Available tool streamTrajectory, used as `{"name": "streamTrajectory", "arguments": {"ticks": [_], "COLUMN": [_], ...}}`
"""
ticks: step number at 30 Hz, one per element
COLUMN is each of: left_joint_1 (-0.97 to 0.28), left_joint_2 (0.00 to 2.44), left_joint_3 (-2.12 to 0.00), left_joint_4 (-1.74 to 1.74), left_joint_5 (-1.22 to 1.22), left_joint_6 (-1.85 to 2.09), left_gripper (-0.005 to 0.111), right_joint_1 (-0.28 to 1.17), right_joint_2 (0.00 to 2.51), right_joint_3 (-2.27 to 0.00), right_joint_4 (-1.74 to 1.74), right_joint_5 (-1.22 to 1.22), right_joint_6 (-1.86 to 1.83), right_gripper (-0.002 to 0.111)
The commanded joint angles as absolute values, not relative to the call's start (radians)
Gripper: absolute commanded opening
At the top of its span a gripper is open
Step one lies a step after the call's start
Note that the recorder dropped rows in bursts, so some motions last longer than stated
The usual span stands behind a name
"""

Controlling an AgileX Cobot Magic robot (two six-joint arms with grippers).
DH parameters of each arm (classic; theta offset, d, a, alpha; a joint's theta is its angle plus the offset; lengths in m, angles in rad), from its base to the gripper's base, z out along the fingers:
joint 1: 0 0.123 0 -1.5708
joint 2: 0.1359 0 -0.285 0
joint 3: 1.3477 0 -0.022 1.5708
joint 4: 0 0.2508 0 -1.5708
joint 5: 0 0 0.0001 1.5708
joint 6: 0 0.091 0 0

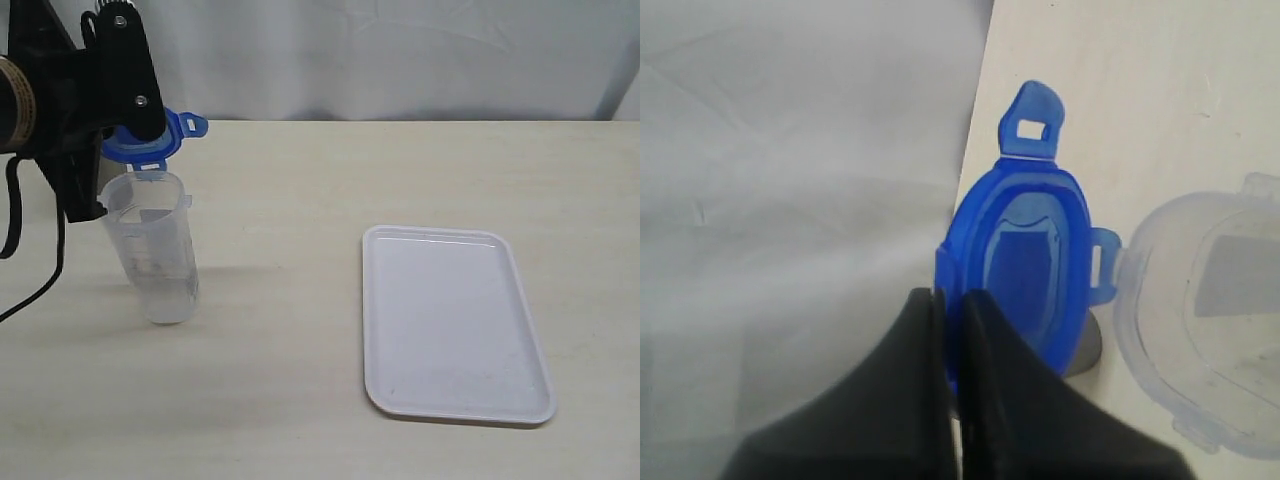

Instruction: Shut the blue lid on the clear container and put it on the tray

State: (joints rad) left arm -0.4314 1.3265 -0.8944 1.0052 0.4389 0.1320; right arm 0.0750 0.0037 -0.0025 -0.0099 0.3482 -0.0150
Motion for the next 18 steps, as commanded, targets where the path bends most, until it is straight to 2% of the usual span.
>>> {"name": "streamTrajectory", "arguments": {"ticks": [1,7,18], "left_joint_1": [-0.438,-0.478,-0.477], "left_joint_2": [1.309,1.269,1.269], "left_joint_3": [-0.892,-0.892,-0.862], "left_joint_4": [1.012,1.015,1.036], "left_joint_5": [0.428,0.463,0.456], "left_joint_6": [0.135,0.134,0.137], "left_gripper": [0.0,0.0,0.0], "right_joint_1": [0.072,0.072,0.072], "right_joint_2": [0.0,0.0,0.0], "right_joint_3": [0.0,0.0,0.0], "right_joint_4": [-0.012,-0.012,-0.012], "right_joint_5": [0.345,0.345,0.345], "right_joint_6": [-0.013,-0.013,-0.013], "right_gripper": [0.004,0.004,0.004]}}
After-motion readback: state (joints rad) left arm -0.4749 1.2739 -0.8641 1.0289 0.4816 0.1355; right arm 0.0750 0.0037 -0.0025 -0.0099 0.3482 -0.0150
